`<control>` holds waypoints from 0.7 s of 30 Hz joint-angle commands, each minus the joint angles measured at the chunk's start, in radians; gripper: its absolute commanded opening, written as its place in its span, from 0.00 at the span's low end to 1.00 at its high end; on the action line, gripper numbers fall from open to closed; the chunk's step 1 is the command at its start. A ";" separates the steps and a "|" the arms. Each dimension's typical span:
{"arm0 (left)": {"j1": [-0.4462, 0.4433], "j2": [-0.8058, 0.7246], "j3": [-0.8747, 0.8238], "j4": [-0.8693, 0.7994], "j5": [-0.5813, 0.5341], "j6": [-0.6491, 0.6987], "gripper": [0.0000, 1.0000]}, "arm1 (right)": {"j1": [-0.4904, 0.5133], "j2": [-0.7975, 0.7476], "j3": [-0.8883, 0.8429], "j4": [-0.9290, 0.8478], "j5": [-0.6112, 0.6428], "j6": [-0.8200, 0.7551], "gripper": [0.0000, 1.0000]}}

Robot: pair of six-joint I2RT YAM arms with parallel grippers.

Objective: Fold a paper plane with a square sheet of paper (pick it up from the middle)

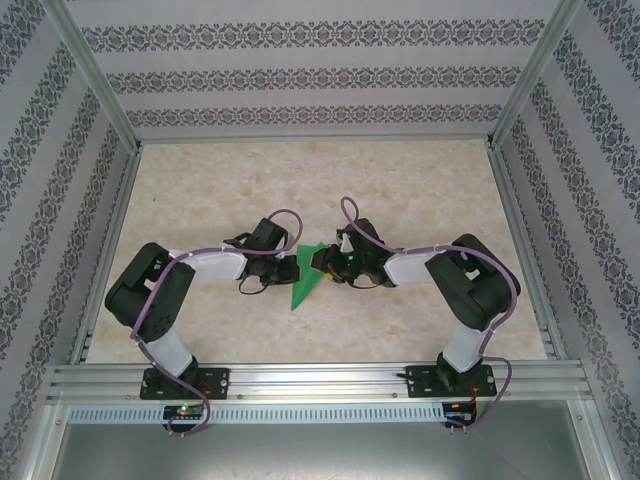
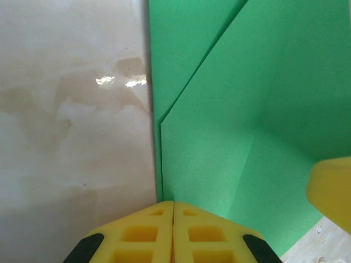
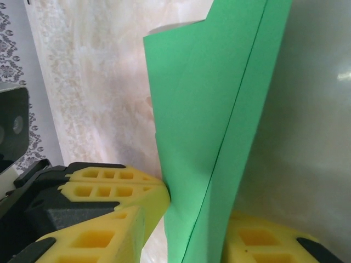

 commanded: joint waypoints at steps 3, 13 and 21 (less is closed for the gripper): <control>0.005 -0.007 -0.036 -0.031 0.004 0.000 0.08 | -0.007 -0.010 -0.014 0.036 0.024 0.003 0.39; -0.002 -0.007 -0.074 0.061 0.088 -0.062 0.09 | -0.017 0.060 0.059 0.078 -0.005 0.003 0.35; -0.001 -0.014 -0.080 0.080 0.089 -0.079 0.09 | -0.013 0.095 0.075 0.069 -0.019 -0.027 0.31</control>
